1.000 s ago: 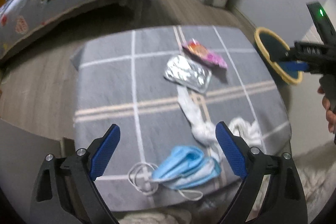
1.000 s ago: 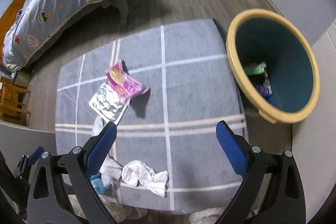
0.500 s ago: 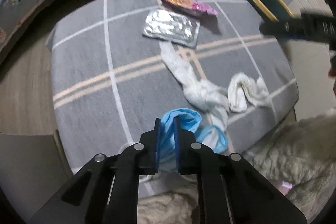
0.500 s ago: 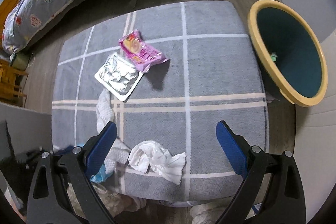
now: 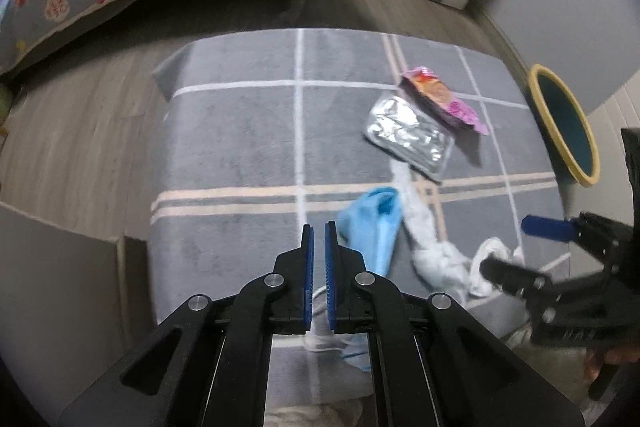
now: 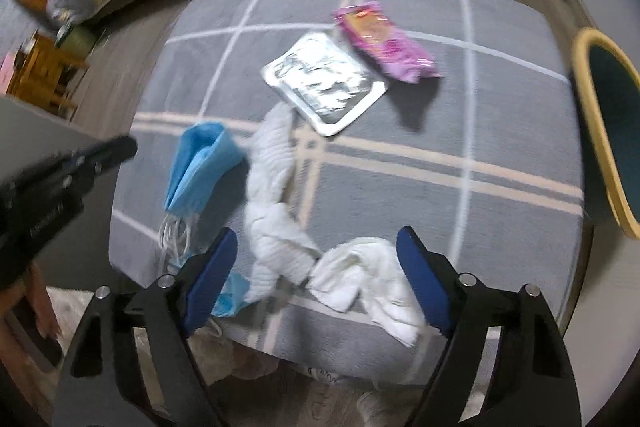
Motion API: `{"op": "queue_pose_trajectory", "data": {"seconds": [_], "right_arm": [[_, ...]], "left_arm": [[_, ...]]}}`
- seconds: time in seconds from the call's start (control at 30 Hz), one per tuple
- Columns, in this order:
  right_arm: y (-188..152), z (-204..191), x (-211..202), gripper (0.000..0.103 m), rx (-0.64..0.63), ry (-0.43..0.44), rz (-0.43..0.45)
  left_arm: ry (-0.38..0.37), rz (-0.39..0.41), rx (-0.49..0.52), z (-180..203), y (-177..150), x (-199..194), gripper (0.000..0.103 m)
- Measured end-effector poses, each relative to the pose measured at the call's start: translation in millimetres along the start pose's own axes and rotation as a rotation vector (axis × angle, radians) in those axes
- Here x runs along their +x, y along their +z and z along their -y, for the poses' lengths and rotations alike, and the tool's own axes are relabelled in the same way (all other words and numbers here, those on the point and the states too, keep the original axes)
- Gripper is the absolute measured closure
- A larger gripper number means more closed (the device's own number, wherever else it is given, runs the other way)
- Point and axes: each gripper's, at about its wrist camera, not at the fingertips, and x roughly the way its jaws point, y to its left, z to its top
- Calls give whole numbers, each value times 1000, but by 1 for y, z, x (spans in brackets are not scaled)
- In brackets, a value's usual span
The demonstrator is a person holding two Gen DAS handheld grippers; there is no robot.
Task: Collect trash
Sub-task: 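Grasp the blue face mask with the left gripper while the right grasps white tissue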
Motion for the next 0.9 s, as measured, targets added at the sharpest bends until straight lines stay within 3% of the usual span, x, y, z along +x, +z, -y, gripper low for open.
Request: {"op": "queue_pose_trajectory", "data": {"seconds": [0.2, 0.27, 0.3, 0.37, 0.4, 0.53, 0.67, 0.9], "right_arm": [[-1, -28, 26, 47, -94, 26, -51], [-1, -29, 36, 77, -115, 15, -83], [-1, -27, 37, 80, -113, 16, -89], [2, -22, 33, 85, -84, 44, -86], [4, -19, 29, 87, -65, 56, -75], [11, -3, 6, 92, 11, 65, -8], [16, 12, -6, 93, 59, 52, 35], [25, 39, -26, 97, 133, 47, 102]], "left_arm": [[-33, 0, -21, -7, 2, 3, 97], [-36, -9, -21, -9, 1, 4, 97], [-37, -14, -22, -9, 1, 6, 97], [-46, -18, -25, -7, 1, 7, 97], [-59, -21, -28, -7, 1, 8, 92], [-82, -14, -13, 0, 1, 8, 56], [-84, -26, 24, 15, 3, 16, 53], [-9, -91, 100, 28, 6, 44, 53]]}}
